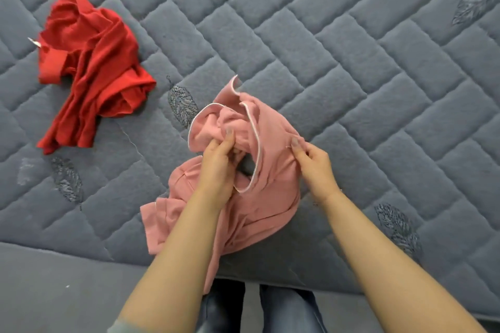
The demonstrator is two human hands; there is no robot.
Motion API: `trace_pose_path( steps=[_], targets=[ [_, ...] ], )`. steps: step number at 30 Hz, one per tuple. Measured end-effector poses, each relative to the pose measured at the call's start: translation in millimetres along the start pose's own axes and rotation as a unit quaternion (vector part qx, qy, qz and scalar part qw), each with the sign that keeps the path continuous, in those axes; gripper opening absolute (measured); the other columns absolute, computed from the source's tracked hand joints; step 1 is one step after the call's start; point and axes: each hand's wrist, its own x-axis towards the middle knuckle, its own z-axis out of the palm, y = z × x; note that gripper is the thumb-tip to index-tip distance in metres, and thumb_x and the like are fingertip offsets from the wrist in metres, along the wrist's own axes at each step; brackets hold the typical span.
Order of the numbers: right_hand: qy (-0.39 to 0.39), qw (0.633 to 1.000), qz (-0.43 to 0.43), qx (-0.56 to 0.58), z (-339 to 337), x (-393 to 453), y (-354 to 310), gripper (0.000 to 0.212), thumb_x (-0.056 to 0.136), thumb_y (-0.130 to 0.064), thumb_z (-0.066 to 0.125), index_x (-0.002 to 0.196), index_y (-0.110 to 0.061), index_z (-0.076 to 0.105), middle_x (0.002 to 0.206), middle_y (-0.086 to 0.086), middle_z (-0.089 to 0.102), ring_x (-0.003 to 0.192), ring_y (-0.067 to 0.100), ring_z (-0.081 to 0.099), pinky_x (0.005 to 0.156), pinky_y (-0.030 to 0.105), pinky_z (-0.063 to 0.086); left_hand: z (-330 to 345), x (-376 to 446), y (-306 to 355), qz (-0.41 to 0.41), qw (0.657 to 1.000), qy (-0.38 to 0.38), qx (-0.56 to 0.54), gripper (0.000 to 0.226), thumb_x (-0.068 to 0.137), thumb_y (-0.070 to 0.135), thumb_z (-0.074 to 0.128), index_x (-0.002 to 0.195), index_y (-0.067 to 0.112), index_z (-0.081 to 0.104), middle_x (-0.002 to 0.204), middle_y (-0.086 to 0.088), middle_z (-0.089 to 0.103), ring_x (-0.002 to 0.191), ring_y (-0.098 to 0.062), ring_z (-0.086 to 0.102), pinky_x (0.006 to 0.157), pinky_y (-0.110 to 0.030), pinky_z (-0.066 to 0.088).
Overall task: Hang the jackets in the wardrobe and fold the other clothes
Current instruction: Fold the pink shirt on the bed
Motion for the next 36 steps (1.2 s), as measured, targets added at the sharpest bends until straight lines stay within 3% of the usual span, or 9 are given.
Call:
trace_pose_path(
  steps=[3,6,9,13,17,22,27,33,36],
  targets=[
    [0.04,0.988,0.102,0.111,-18.1,-10.5,10.9,0.024,0.099,-0.029,0.054,0.1,-0.012,0.071,0.103,0.002,0.072,0.091,0.01,0.061,0.082,0.032,0.054,-10.4,-10.1,-3.2,-0.079,0.997,0.005,-0.015,0.021,0.1,0.018,0.048,0.119,0.013,0.055,0.114,-0.003,0.066,0.103,-0.016,0.063,0.09,-0.032,0.051],
    [0.164,0.971,0.17,0.046,-41.0,-15.2,29.2,0.023,0.099,-0.007,0.045,0.114,-0.004,0.062,0.103,0.009,0.063,0.094,0.02,0.054,0.082,0.033,0.046,-22.1,-17.9,-20.5,-0.21,0.96,0.166,0.08,0.018,0.099,0.005,0.045,0.085,0.013,0.052,0.085,-0.004,0.059,0.073,-0.009,0.056,0.073,-0.025,0.049],
    [0.199,0.968,0.143,-0.052,-60.7,-12.1,30.0,0.034,0.096,0.0,0.044,0.128,-0.005,0.054,0.128,0.015,0.055,0.115,0.026,0.053,0.104,0.038,0.042,-26.3,-10.6,-20.4,-0.161,0.947,0.254,0.117,0.007,0.094,0.008,0.052,0.101,0.008,0.055,0.078,-0.005,0.061,0.067,-0.008,0.056,0.06,-0.019,0.045],
    [0.155,0.978,-0.04,-0.133,-52.3,3.7,-5.6,0.025,0.094,-0.01,0.054,0.118,-0.007,0.061,0.12,0.002,0.054,0.114,0.022,0.052,0.099,0.027,0.038,0.6,10.1,-1.4,-0.074,0.963,0.225,0.128,0.043,0.086,0.034,0.07,0.116,0.02,0.043,0.106,0.0,0.055,0.079,-0.01,0.055,0.067,-0.025,0.048],
    [0.089,0.967,-0.051,-0.231,-20.6,48.7,-34.7,0.041,0.094,-0.036,0.057,0.124,-0.007,0.059,0.127,0.007,0.053,0.118,0.024,0.05,0.103,0.035,0.038,27.4,42.1,16.3,-0.303,0.931,0.198,0.041,0.067,0.068,0.059,0.076,0.116,0.018,0.054,0.115,-0.004,0.053,0.095,-0.022,0.054,0.089,-0.044,0.049],
    [-0.001,0.956,0.068,-0.285,-5.6,90.1,-42.7,0.041,0.092,-0.045,0.057,0.11,-0.009,0.064,0.112,0.005,0.063,0.106,0.024,0.056,0.088,0.034,0.042,34.5,58.9,12.7,-0.399,0.872,0.278,0.058,0.025,0.08,0.034,0.061,0.081,0.009,0.057,0.082,-0.003,0.054,0.075,-0.021,0.049,0.072,-0.035,0.042],
    [-0.071,0.987,0.103,-0.096,-26.3,72.6,-46.8,0.014,0.085,-0.026,0.068,0.078,-0.015,0.061,0.073,-0.004,0.057,0.068,0.01,0.05,0.058,0.024,0.04,24.9,43.8,1.7,-0.267,0.924,0.274,0.016,0.024,0.094,0.006,0.054,0.071,0.011,0.053,0.06,-0.002,0.059,0.047,-0.015,0.055,0.044,-0.023,0.046],
    [-0.21,0.956,0.114,-0.172,-38.3,67.0,-84.9,0.07,0.067,-0.074,0.06,0.109,-0.018,0.066,0.101,-0.009,0.066,0.092,0.01,0.063,0.09,0.039,0.053,20.0,-11.5,53.9,-0.117,0.981,-0.02,-0.151,0.03,0.082,-0.004,0.048,0.106,0.014,0.052,0.101,-0.008,0.068,0.089,-0.02,0.067,0.076,-0.032,0.057],
    [-0.225,0.948,0.049,-0.22,-23.8,69.2,-107.4,0.048,0.073,-0.071,0.065,0.109,-0.038,0.065,0.101,-0.016,0.07,0.094,0.003,0.065,0.084,0.03,0.053,26.0,-27.9,72.9,-0.143,0.977,-0.09,-0.131,0.045,0.076,0.0,0.044,0.119,0.01,0.052,0.111,-0.012,0.067,0.098,-0.024,0.065,0.076,-0.031,0.057]
  ],
)
